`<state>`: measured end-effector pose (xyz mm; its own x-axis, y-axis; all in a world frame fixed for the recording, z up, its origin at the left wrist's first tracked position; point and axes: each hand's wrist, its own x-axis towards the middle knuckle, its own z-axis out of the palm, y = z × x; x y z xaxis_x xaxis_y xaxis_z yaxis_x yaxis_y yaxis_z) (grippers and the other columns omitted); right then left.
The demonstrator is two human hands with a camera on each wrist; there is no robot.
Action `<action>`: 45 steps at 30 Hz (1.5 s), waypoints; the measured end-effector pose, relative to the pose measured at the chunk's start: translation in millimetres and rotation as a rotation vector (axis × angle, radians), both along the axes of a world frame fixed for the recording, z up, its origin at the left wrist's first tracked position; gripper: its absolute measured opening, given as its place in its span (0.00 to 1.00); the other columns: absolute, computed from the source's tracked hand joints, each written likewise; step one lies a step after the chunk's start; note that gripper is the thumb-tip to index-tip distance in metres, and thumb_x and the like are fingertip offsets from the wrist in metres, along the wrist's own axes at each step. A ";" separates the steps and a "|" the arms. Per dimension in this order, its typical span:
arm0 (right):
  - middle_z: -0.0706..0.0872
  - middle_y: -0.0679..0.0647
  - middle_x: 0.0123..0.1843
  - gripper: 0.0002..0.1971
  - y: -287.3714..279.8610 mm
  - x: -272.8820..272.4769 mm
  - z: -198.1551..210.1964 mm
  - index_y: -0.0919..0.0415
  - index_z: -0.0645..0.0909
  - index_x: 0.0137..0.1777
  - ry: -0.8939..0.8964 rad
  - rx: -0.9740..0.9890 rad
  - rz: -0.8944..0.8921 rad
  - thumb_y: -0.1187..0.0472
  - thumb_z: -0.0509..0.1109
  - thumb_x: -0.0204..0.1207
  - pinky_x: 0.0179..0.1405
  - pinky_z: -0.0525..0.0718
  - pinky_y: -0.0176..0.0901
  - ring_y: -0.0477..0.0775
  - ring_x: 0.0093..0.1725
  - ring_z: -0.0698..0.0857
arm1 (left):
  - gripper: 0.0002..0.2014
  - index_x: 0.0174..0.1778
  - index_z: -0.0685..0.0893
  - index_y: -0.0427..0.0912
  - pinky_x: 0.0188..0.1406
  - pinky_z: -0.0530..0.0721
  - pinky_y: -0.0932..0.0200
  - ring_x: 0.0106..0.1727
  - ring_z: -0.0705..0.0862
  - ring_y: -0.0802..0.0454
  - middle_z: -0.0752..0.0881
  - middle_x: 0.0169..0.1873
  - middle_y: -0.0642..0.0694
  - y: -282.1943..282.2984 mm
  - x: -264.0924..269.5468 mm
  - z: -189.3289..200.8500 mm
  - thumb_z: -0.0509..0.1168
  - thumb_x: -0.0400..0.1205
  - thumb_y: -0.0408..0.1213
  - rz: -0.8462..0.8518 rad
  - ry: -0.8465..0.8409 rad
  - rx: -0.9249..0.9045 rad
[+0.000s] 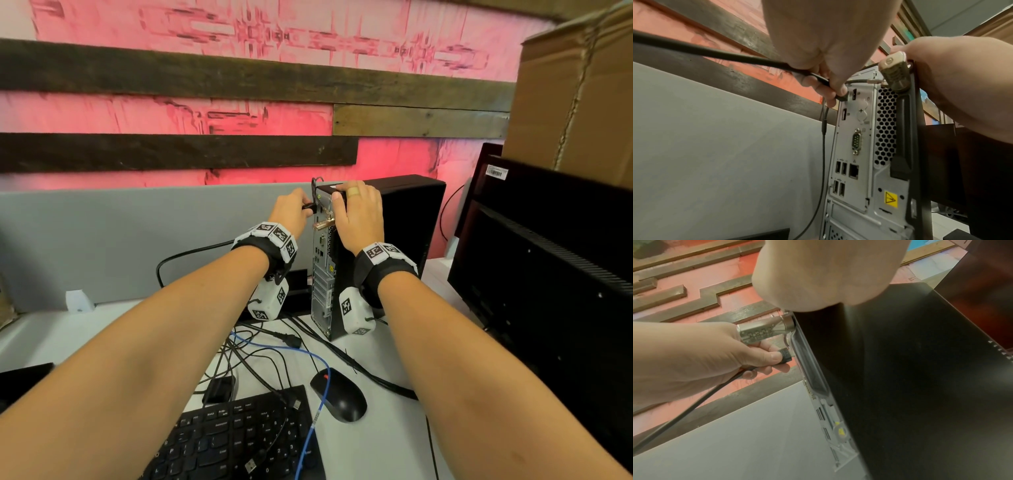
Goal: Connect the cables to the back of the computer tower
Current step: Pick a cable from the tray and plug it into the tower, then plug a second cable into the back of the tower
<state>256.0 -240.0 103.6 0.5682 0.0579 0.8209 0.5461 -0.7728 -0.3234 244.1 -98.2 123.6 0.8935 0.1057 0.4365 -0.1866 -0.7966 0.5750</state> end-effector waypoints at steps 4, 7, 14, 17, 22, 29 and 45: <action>0.85 0.57 0.51 0.16 4.3 -1.0 -1.6 0.63 0.82 0.54 -0.010 0.017 0.003 0.53 0.57 0.81 0.62 0.73 0.51 0.61 0.54 0.79 | 0.11 0.61 0.78 0.33 0.57 0.82 0.47 0.55 0.85 0.38 0.84 0.56 0.33 1.1 -1.8 -2.1 0.62 0.83 0.31 0.000 -0.004 0.007; 0.85 0.56 0.51 0.17 3.5 -0.2 -2.0 0.63 0.82 0.54 -0.019 0.022 0.001 0.53 0.56 0.81 0.62 0.72 0.50 0.60 0.55 0.79 | 0.13 0.63 0.70 0.36 0.45 0.83 0.47 0.39 0.82 0.44 0.84 0.47 0.35 -0.3 -4.8 -0.2 0.62 0.83 0.28 -0.036 -0.029 -0.007; 0.85 0.56 0.51 0.17 6.2 0.7 -2.0 0.63 0.82 0.53 -0.023 0.038 0.009 0.53 0.57 0.80 0.62 0.72 0.51 0.60 0.54 0.79 | 0.17 0.64 0.65 0.37 0.27 0.72 0.62 0.26 0.73 0.60 0.73 0.29 0.50 -4.0 -3.2 -1.0 0.60 0.82 0.24 -0.052 -0.071 -0.022; 0.85 0.56 0.51 0.17 6.6 0.4 -1.6 0.63 0.82 0.53 -0.016 0.026 0.008 0.53 0.57 0.79 0.62 0.73 0.52 0.61 0.54 0.79 | 0.17 0.64 0.65 0.38 0.25 0.72 0.63 0.29 0.75 0.56 0.75 0.32 0.49 -8.1 -3.5 -1.4 0.58 0.82 0.22 -0.032 -0.082 -0.031; 0.85 0.56 0.52 0.15 6.7 1.9 -0.6 0.62 0.82 0.53 -0.028 0.026 0.002 0.54 0.57 0.80 0.64 0.72 0.51 0.60 0.55 0.79 | 0.17 0.67 0.66 0.36 0.24 0.69 0.67 0.33 0.75 0.56 0.77 0.36 0.49 -9.6 -7.7 3.6 0.59 0.83 0.24 -0.027 -0.067 0.005; 0.85 0.56 0.61 0.19 17.9 -10.1 -6.9 0.62 0.82 0.62 -0.008 0.054 -0.147 0.54 0.55 0.82 0.80 0.60 0.54 0.59 0.66 0.79 | 0.19 0.70 0.68 0.38 0.60 0.81 0.43 0.57 0.85 0.36 0.85 0.56 0.35 -7.1 -22.9 4.3 0.60 0.82 0.30 -0.021 0.075 0.139; 0.81 0.59 0.58 0.12 72.2 -100.6 -47.1 0.65 0.83 0.47 0.081 0.105 0.117 0.74 0.61 0.69 0.68 0.74 0.45 0.60 0.68 0.77 | 0.16 0.62 0.83 0.40 0.71 0.75 0.51 0.69 0.78 0.43 0.81 0.67 0.41 78.8 -110.9 -73.7 0.59 0.80 0.27 -0.128 0.166 0.283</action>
